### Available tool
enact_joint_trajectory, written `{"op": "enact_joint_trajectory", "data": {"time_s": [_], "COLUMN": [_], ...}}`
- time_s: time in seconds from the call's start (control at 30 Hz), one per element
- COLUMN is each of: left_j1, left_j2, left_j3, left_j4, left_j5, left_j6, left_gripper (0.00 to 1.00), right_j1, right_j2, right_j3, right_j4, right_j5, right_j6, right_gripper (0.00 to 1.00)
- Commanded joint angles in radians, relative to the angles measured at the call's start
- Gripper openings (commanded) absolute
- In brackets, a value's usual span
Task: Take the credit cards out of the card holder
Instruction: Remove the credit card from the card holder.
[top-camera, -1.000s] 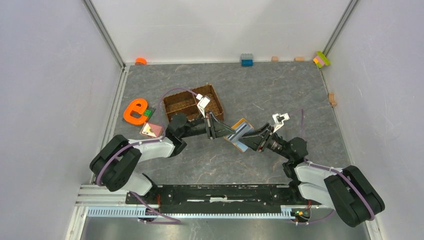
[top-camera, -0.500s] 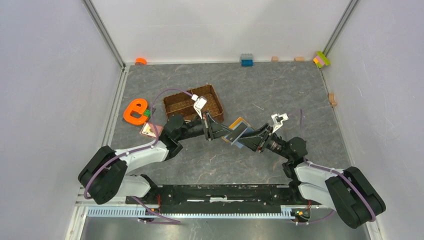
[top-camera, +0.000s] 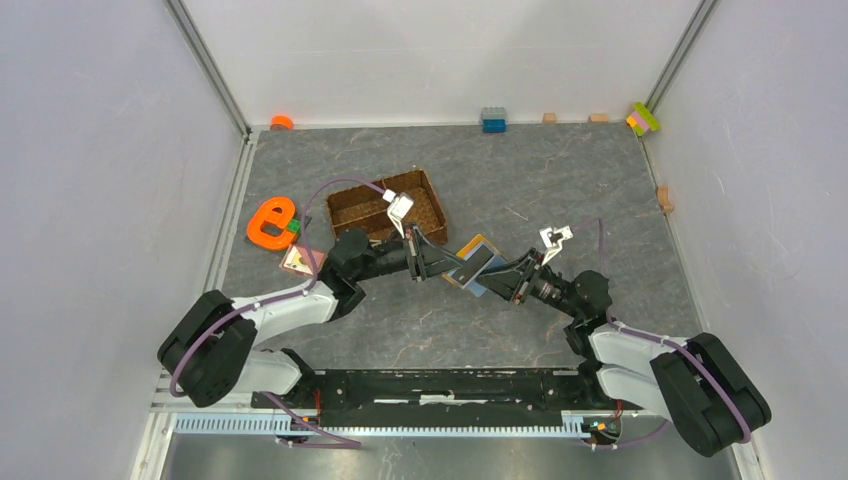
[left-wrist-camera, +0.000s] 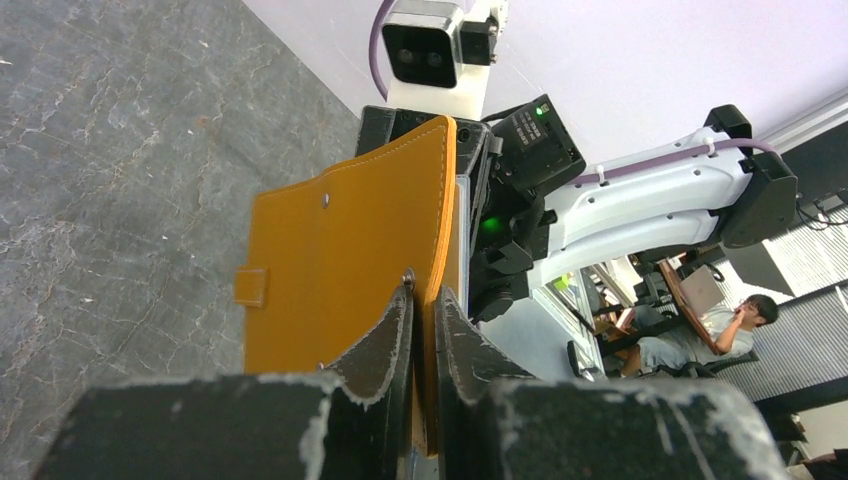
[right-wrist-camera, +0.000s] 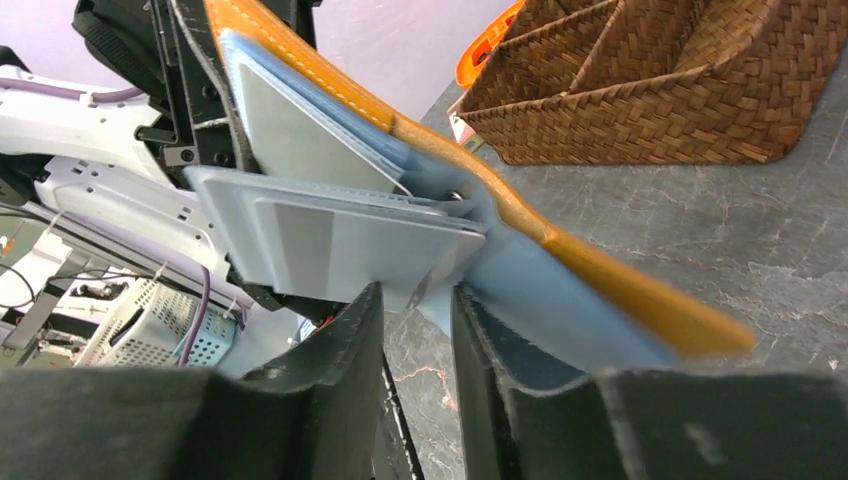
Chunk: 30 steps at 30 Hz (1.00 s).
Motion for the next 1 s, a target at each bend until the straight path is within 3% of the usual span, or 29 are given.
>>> {"op": "enact_joint_trajectory", "data": {"time_s": [0.0, 0.2, 0.57, 0.7, 0.87, 0.97], "left_j1": [-0.004, -0.003, -0.013, -0.026, -0.048, -0.05], "left_j2": [-0.006, 0.039, 0.102, 0.096, 0.098, 0.097], "left_j3": [0.004, 0.02, 0.047, 0.052, 0.068, 0.069], "left_j4": [0.101, 0.101, 0.075, 0.042, 0.014, 0.028], "left_j5": [0.054, 0.068, 0.066, 0.053, 0.056, 0.064], "left_j6": [-0.045, -0.054, -0.041, -0.009, 0.017, 0.011], "left_gripper": [0.02, 0.02, 0.02, 0.02, 0.02, 0.02], "right_j1": [-0.015, -0.016, -0.015, -0.015, -0.016, -0.015], "right_j2": [0.001, -0.014, -0.013, -0.01, -0.002, -0.003], "right_j3": [0.035, 0.016, 0.012, 0.013, 0.016, 0.017], "right_j4": [-0.032, 0.082, 0.107, 0.097, 0.095, 0.074], "right_j5": [0.047, 0.011, 0.0, 0.004, 0.005, 0.011], "right_j6": [-0.031, 0.007, 0.023, 0.027, 0.028, 0.019], "right_gripper": [0.42, 0.71, 0.77, 0.87, 0.87, 0.71]}}
